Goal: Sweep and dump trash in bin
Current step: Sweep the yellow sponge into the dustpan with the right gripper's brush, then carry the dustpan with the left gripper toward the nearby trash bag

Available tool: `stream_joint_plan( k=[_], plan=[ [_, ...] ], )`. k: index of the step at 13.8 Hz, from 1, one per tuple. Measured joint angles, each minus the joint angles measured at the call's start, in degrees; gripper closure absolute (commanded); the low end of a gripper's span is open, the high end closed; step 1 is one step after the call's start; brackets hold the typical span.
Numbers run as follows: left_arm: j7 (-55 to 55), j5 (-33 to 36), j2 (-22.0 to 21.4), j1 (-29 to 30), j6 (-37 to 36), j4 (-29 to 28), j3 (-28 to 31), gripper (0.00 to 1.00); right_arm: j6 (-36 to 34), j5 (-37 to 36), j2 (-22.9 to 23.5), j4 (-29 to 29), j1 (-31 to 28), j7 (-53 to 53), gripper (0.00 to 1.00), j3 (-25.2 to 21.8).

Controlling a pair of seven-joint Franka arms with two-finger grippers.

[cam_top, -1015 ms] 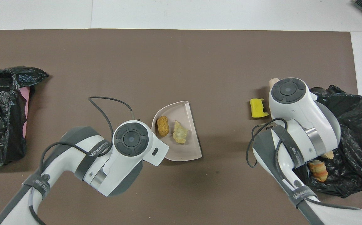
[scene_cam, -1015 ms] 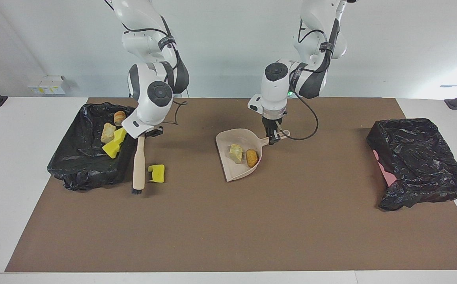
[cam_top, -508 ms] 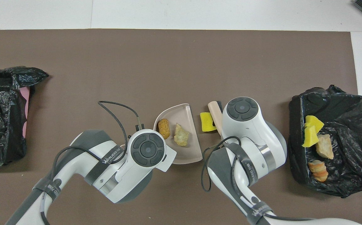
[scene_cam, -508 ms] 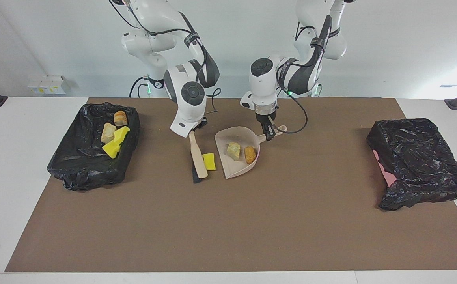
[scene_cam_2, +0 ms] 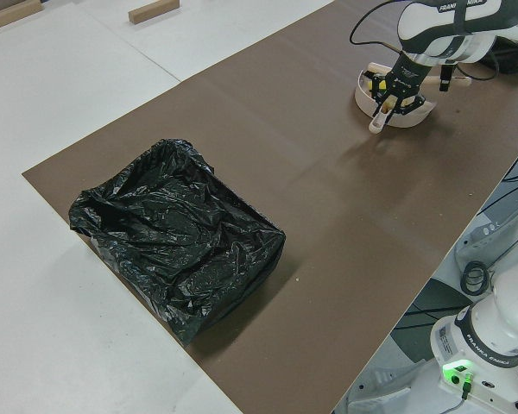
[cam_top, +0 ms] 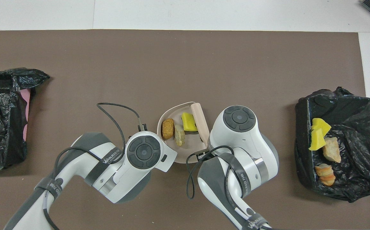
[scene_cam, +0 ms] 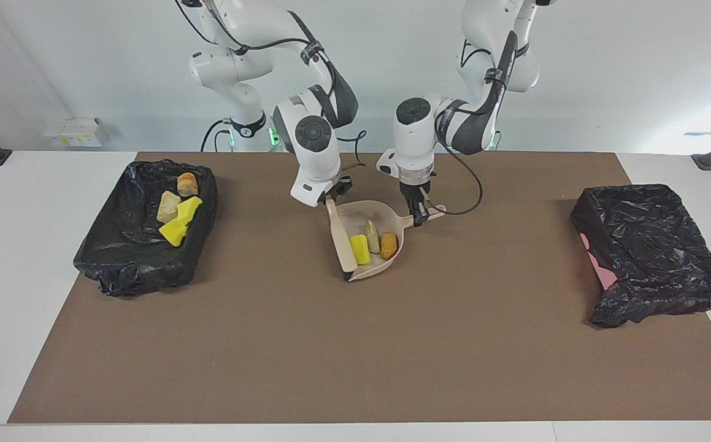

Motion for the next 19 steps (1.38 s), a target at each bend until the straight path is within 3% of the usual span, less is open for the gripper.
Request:
stream_joint_plan(
  k=[4, 10, 16, 19],
  plan=[
    [3.86, -0.01, 2.17, 4.86, 7.63, 0.01, 0.05, 1.00, -3.28, 0.19, -2.35, 3.80, -0.18, 1.67, 1.00, -0.41],
    [4.23, -0.09, 3.83, 7.51, 13.01, 0.10, 0.00, 1.00, -4.85, 0.19, -7.91, 4.07, -1.37, 3.23, 1.00, -0.21],
    [8.19, -3.33, 4.91, 10.86, 12.50, 2.57, 0.05, 1.00, -11.13, 0.34, -15.10, 2.12, -1.28, 10.49, 1.00, -0.12],
    [18.95, -10.88, 5.00, 13.58, 4.02, 8.62, 0.18, 1.00, -14.96, 1.36, -17.93, -0.84, -0.18, 14.03, 1.00, 0.27]
  ],
)
